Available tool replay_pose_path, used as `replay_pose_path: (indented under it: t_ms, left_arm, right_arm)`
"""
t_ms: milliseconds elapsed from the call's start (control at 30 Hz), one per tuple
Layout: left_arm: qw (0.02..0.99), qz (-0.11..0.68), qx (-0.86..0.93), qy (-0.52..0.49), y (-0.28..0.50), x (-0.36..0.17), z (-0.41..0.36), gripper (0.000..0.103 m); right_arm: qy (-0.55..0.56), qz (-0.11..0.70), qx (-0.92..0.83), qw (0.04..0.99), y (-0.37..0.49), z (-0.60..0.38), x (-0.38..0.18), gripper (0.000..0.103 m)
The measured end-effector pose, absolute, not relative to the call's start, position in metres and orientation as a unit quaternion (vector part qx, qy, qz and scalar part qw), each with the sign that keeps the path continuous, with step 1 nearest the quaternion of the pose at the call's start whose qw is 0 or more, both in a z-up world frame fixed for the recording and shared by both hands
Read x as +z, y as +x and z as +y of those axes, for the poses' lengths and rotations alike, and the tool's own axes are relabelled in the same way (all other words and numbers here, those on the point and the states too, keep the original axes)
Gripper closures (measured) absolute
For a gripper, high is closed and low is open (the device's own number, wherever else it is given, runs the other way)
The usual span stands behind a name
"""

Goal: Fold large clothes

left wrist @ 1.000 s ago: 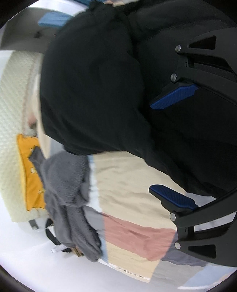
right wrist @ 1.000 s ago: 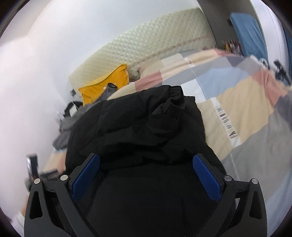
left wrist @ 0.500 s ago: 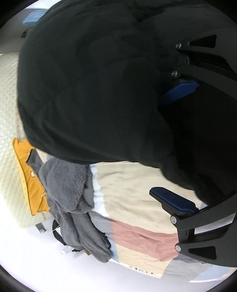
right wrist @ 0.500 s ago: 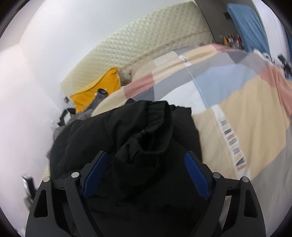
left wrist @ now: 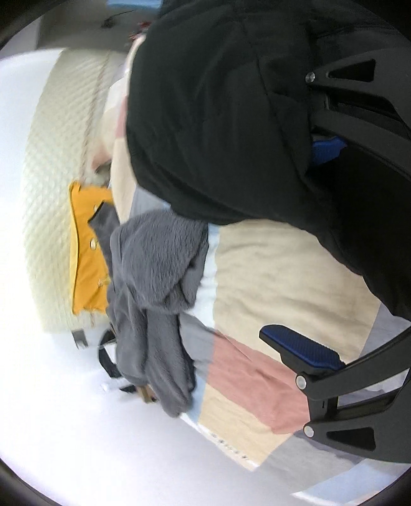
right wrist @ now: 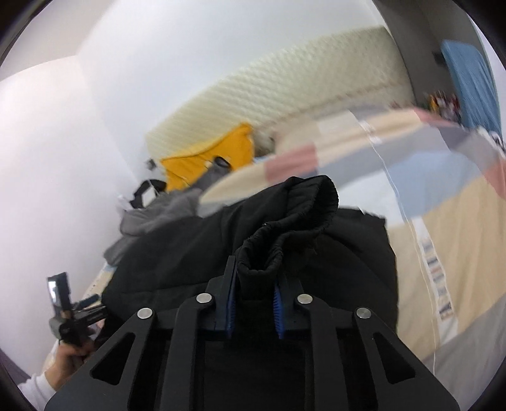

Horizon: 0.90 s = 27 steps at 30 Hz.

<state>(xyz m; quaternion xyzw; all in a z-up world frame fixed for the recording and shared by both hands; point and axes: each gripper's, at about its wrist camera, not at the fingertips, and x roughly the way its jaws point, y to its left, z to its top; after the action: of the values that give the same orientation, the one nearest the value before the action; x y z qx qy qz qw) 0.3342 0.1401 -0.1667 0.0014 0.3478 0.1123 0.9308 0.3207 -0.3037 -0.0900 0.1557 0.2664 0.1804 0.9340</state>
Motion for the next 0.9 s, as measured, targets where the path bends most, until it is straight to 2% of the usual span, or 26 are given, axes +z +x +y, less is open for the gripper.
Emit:
replay_pose_path:
  t_ms: [133,300,900]
  left_arm:
    - [0.924,0.362,0.105,-0.068,0.336,-0.169,0.166,0.012]
    - [0.918,0.37,0.088,-0.109,0.338,-0.174,0.178,0.011]
    - [0.92,0.371,0.088,-0.086,0.339,-0.182,0.171,0.003]
  right_arm:
    - [0.115,0.255,0.152,0.948,0.313,-0.285,-0.084,0.09]
    - [0.104,0.278,0.111,0.949,0.32,-0.287,-0.108,0.091]
    - [0.058,0.365,0.065,0.927,0.35,-0.295,-0.174,0.089]
